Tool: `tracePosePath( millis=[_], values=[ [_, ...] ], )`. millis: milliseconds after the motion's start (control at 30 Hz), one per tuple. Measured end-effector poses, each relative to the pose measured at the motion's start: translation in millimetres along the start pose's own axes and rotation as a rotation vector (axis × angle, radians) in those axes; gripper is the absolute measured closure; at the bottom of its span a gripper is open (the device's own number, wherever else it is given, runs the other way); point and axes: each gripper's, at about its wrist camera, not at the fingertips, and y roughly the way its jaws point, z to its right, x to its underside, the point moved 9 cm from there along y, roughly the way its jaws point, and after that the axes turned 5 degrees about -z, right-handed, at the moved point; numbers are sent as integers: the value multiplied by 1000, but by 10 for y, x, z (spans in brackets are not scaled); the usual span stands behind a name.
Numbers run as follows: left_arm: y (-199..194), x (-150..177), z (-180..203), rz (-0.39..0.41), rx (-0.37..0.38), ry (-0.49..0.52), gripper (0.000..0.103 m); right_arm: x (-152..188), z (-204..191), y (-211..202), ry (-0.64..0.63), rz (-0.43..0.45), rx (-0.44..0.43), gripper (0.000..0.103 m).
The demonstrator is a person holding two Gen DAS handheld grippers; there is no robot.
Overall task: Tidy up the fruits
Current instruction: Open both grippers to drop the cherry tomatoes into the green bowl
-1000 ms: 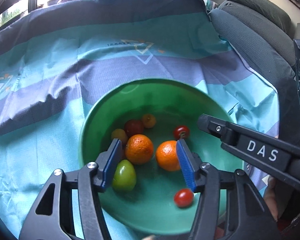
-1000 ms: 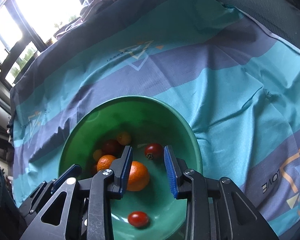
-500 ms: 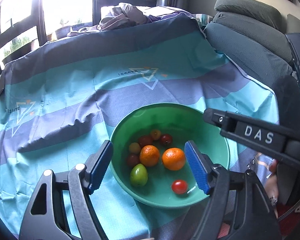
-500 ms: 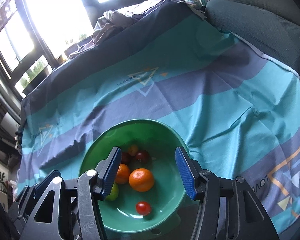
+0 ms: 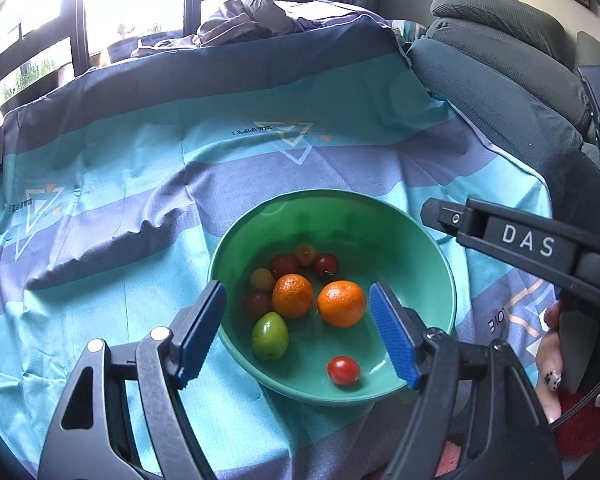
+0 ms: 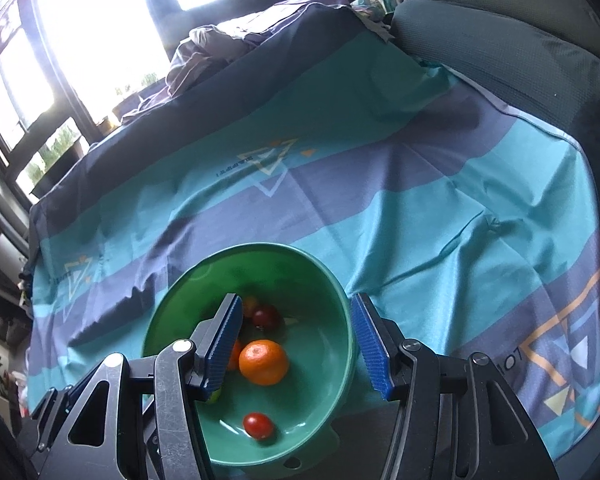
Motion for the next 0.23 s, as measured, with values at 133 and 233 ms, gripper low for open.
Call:
tracePosePath(
  millis=[133, 233],
  values=[
    [-28, 3, -45, 11, 5, -8, 29, 3, -26, -11, -11, 5, 15, 46],
    [-52, 22, -97, 9, 10, -20, 29, 11, -70, -33, -24, 10, 24, 46]
  ],
)
